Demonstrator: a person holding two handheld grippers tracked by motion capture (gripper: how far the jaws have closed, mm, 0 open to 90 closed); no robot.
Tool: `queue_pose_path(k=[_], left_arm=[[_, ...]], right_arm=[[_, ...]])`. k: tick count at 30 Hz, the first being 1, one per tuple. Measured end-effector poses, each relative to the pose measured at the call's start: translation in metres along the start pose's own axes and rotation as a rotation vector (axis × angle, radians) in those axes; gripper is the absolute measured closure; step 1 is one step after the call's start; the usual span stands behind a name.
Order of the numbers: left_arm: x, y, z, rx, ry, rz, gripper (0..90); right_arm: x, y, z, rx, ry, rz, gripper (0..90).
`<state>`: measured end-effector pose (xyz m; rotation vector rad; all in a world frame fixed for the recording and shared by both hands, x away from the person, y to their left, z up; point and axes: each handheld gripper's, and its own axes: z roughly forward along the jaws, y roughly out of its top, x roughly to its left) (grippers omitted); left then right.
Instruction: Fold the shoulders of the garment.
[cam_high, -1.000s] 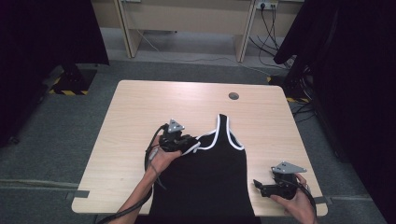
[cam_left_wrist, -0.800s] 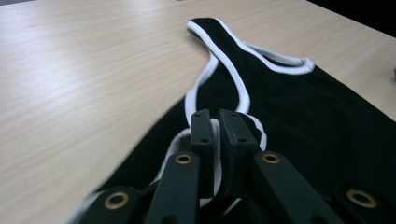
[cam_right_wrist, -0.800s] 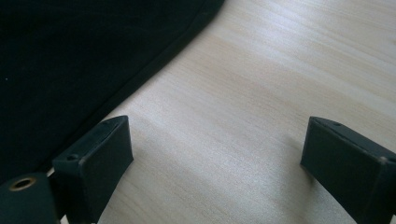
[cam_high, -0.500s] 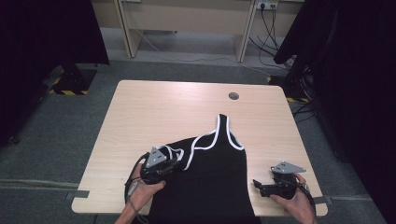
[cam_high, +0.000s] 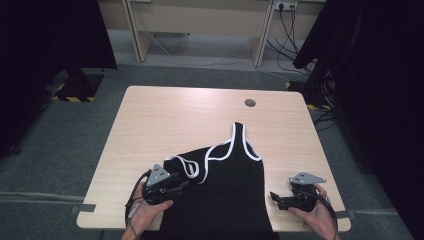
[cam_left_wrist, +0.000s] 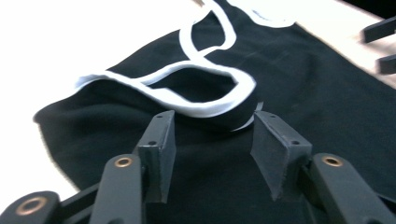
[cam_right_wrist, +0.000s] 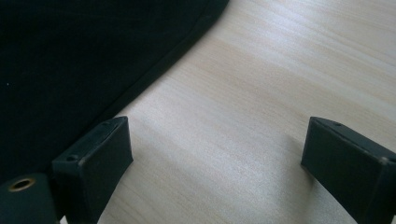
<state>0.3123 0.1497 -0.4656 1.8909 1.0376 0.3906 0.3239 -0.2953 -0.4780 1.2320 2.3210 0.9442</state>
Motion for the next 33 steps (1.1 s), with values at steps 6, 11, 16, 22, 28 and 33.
queue_pose_path(k=[6,11,16,22,28,33], left_arm=[[0.007,-0.007,0.009,0.066,0.064,0.018,34.7],[0.007,-0.012,0.013,0.125,0.078,0.026,21.7],[0.006,-0.012,0.013,0.135,0.069,0.042,18.1],[0.000,-0.012,0.018,0.175,0.078,0.107,8.7],[-0.001,-0.011,0.020,0.187,0.077,0.109,2.4],[-0.001,-0.011,0.020,0.187,0.077,0.107,1.6]], right_arm=[[-0.004,0.012,0.005,-0.011,0.026,0.038,15.0],[-0.001,0.031,0.014,-0.025,0.034,0.043,15.0],[0.000,0.046,0.023,-0.032,0.038,0.028,15.0],[-0.002,0.059,0.031,-0.040,0.057,0.037,15.3],[-0.009,0.079,0.046,-0.040,0.053,0.031,15.9],[-0.013,0.099,0.063,-0.036,0.050,0.029,16.7]])
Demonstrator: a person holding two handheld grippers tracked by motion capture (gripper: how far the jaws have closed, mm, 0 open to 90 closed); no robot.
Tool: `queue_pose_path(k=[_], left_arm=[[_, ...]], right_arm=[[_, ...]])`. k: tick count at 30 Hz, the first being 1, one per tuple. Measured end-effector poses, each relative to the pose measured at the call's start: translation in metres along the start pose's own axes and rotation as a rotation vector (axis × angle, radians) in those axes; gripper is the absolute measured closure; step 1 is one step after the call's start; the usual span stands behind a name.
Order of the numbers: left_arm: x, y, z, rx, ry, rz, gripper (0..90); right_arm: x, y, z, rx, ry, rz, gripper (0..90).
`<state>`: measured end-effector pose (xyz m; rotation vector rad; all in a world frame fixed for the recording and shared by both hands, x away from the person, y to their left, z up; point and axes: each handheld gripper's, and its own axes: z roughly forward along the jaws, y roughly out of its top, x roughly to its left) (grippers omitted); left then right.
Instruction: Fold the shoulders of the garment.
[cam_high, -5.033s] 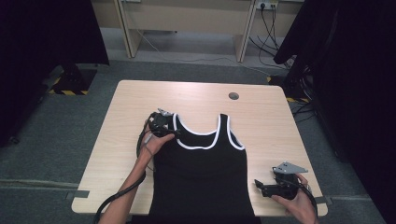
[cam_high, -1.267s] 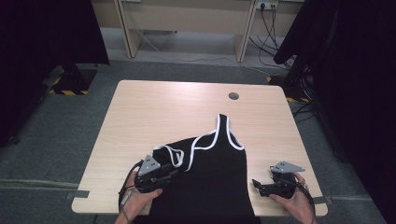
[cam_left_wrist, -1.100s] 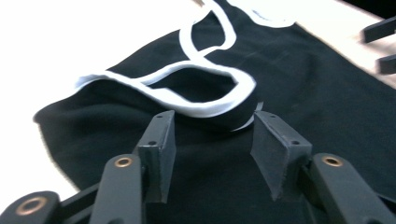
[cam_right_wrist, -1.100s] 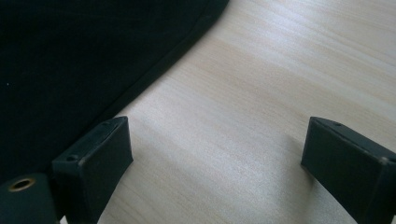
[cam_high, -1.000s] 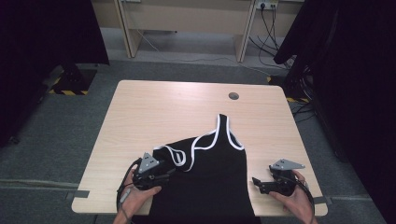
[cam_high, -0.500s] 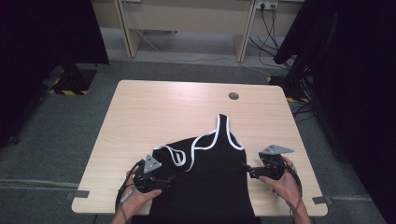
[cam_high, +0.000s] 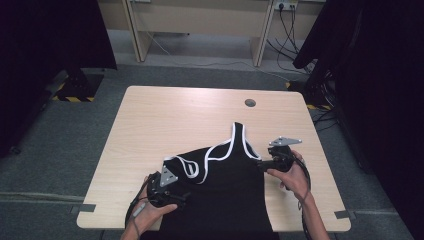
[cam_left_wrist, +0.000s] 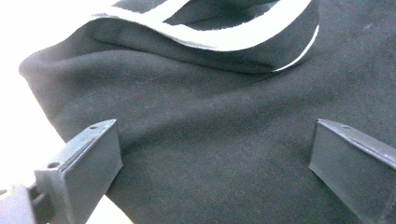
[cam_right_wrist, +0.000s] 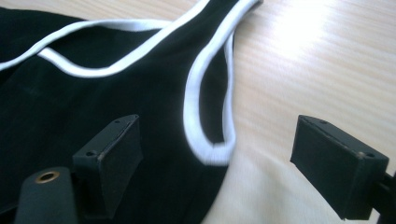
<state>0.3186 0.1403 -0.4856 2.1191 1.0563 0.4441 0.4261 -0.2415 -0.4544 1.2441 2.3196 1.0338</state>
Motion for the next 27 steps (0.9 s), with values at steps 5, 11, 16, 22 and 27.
queue_pose_path(k=[5,11,16,22,27], left_arm=[[0.000,0.000,0.000,0.001,-0.002,-0.001,1.4],[0.000,0.000,0.000,0.002,-0.003,-0.001,1.3],[0.000,0.000,0.000,0.002,-0.004,-0.003,1.3],[0.000,0.000,0.000,0.003,-0.004,-0.003,1.3],[0.000,0.000,0.000,0.004,-0.004,-0.002,1.3]], right_arm=[[-0.003,0.015,0.018,0.009,0.001,0.014,18.4],[-0.010,0.032,0.038,0.008,0.021,0.038,21.3],[-0.014,0.043,0.054,0.035,0.025,0.046,22.5],[-0.015,0.053,0.068,0.046,0.036,0.058,24.1],[-0.014,0.068,0.083,0.050,0.024,0.056,33.3]])
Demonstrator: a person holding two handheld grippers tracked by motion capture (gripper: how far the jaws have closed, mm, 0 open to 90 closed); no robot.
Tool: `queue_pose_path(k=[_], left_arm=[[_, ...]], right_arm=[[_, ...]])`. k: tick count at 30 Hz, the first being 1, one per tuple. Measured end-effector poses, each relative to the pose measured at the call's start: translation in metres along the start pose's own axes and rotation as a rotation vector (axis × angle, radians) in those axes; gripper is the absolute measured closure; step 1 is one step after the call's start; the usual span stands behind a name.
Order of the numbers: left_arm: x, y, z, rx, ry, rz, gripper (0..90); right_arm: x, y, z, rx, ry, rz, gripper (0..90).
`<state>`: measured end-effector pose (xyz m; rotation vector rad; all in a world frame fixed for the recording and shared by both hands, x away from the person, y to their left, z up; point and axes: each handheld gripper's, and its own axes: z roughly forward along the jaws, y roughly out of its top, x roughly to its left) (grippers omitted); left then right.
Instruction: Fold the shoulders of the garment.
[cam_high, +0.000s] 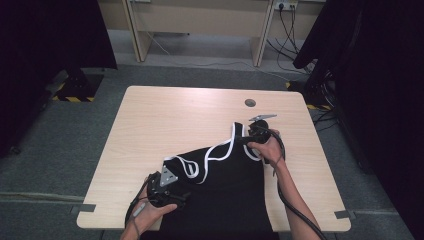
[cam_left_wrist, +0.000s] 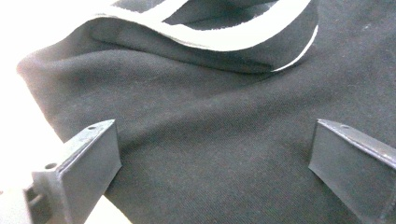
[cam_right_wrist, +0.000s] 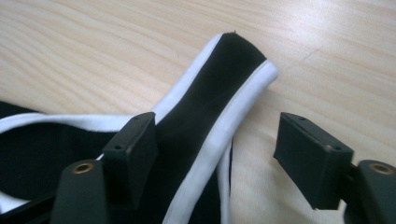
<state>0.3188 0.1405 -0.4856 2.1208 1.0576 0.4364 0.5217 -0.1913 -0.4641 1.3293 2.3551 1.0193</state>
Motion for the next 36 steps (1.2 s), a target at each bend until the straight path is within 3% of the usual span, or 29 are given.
queue_pose_path(k=[2,3,5,10,15,21,27,36], left_arm=[[0.000,0.000,0.000,-0.001,0.000,0.000,1.3],[0.000,0.000,0.000,-0.001,0.000,0.000,1.3],[0.000,0.000,0.000,-0.001,0.000,0.000,1.3],[0.000,0.000,0.000,-0.001,0.001,0.000,1.3],[0.000,0.000,0.000,0.000,0.001,-0.001,1.3],[0.000,0.000,0.000,-0.002,0.000,-0.002,1.2],[0.000,0.000,0.000,-0.001,0.004,-0.004,1.2],[0.000,0.000,0.000,-0.001,0.005,-0.006,1.2]], right_arm=[[0.000,0.002,0.003,0.007,-0.008,-0.014,36.9],[0.002,0.002,0.007,0.017,-0.010,-0.034,47.1],[0.003,0.001,0.009,0.001,-0.032,-0.081,59.3],[0.008,0.002,0.009,0.008,0.000,-0.089,82.4],[0.008,0.000,0.005,-0.016,0.021,-0.090,85.4],[0.008,0.000,-0.020,-0.099,0.078,-0.084,85.7],[0.027,-0.010,-0.052,-0.178,0.125,-0.147,85.7],[0.049,-0.034,-0.078,-0.220,0.167,-0.190,85.6]])
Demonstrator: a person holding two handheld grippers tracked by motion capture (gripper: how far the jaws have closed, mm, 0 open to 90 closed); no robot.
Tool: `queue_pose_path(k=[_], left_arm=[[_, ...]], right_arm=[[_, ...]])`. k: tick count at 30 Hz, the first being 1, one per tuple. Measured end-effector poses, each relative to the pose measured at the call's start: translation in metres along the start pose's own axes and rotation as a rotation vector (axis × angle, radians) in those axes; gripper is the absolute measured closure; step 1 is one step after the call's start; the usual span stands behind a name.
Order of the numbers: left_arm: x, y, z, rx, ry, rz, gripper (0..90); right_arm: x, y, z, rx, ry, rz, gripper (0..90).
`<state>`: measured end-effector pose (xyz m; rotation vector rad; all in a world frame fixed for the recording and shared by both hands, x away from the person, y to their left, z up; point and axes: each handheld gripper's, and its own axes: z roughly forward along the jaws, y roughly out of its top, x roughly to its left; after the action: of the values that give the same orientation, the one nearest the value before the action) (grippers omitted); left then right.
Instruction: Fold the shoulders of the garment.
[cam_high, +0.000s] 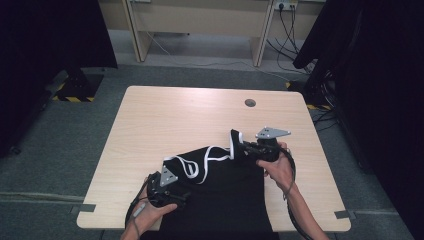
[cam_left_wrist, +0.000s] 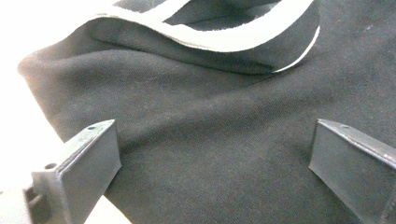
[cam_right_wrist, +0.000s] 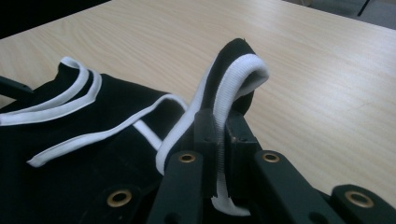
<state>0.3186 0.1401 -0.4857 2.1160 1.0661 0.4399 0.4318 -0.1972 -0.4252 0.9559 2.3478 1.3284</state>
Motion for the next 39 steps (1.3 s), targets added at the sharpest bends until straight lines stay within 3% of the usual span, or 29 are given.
queue_pose_path(k=[3,7,9,10,12,18,24,30,32,33,34,39], left_arm=[[0.000,0.000,0.000,0.000,0.000,0.000,1.2],[0.000,0.000,0.000,0.000,0.001,-0.001,1.2],[0.000,0.000,0.000,0.000,0.001,-0.001,1.2],[0.000,0.000,0.000,0.000,0.001,-0.001,1.2],[0.000,0.000,0.000,0.000,0.002,-0.002,1.2],[0.000,0.000,0.000,0.001,0.002,-0.001,1.1],[0.000,0.000,0.000,0.001,0.003,-0.002,1.1],[0.000,0.000,0.000,0.001,0.004,-0.002,1.1],[-0.001,-0.001,-0.001,0.001,0.003,-0.002,1.1],[-0.001,-0.001,-0.001,0.001,0.003,-0.002,1.2],[-0.001,-0.002,-0.003,0.002,-0.004,0.005,1.1],[-0.001,-0.007,-0.008,0.001,-0.036,0.033,1.2]], right_arm=[[0.008,-0.007,-0.006,-0.006,0.013,0.004,83.7],[0.015,-0.019,-0.010,0.011,0.015,0.009,74.9],[0.018,-0.024,-0.011,0.021,0.027,0.008,65.1],[0.018,-0.024,-0.011,0.021,0.027,0.008,65.1],[0.019,-0.032,-0.017,0.033,0.027,0.040,57.1],[0.016,-0.030,-0.027,0.027,0.009,0.048,54.5],[0.021,-0.028,-0.020,0.076,-0.019,0.006,53.8],[0.029,-0.035,-0.008,0.153,-0.010,-0.044,53.2],[0.030,-0.043,-0.002,0.221,-0.035,-0.093,53.4],[0.030,-0.043,-0.002,0.221,-0.035,-0.093,53.4],[0.027,-0.050,0.001,0.265,-0.083,-0.107,53.3],[0.023,-0.056,-0.001,0.234,-0.063,-0.067,53.1]])
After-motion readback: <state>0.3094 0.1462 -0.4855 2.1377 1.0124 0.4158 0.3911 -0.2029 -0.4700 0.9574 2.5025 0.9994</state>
